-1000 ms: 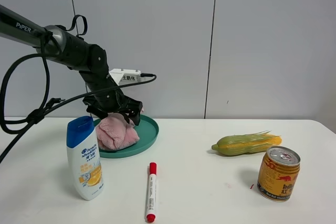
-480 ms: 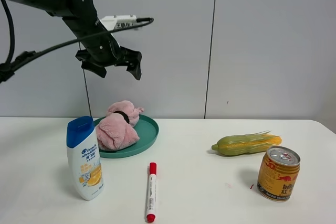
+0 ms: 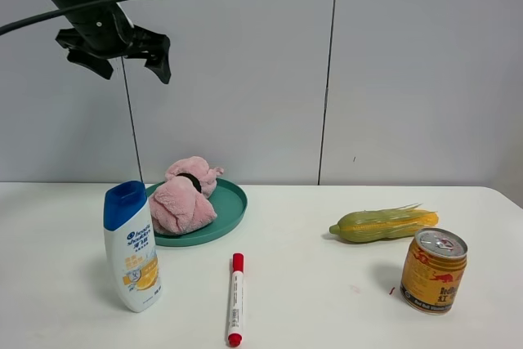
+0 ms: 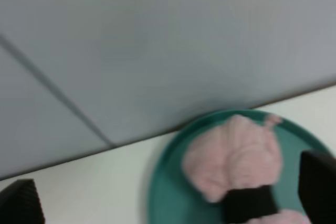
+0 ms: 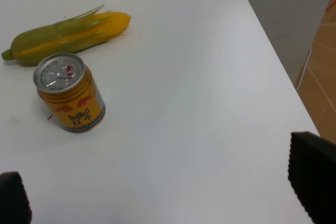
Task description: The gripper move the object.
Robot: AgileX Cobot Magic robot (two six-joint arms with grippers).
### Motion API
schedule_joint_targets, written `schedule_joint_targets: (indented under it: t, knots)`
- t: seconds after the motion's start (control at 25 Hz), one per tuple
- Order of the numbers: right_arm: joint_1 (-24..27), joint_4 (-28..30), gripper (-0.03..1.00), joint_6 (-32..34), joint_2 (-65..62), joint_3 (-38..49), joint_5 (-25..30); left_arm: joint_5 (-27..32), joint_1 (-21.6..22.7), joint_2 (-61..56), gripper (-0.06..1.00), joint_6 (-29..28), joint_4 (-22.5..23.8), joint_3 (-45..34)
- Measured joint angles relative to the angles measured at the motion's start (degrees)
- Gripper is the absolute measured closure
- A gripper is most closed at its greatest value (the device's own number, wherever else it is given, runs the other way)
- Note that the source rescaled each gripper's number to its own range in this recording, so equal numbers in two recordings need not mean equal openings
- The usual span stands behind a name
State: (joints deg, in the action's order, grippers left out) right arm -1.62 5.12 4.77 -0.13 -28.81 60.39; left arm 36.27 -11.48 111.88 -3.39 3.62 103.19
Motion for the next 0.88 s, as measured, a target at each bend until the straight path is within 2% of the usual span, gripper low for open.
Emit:
schedule_joint_targets:
  t: [0.24, 0.36, 0.56, 0.88]
  knots:
    - [0.0, 0.0, -0.03, 0.0, 0.0, 0.0, 0.0, 3.3, 6.5, -3.3, -0.04, 0.0, 1.9, 0.0]
    - [0.0, 0.0, -0.03, 0.0, 0.0, 0.0, 0.0, 5.2, 8.3, -5.7, -0.04, 0.0, 2.6, 0.0]
    - [0.0, 0.0, -0.03, 0.0, 0.0, 0.0, 0.0, 8.3, 9.6, -10.8, -0.04, 0.0, 5.4, 0.0]
    - [0.0, 0.0, -0.03, 0.0, 0.0, 0.0, 0.0, 10.5, 10.0, -20.4, -0.04, -0.2, 6.2, 0.0]
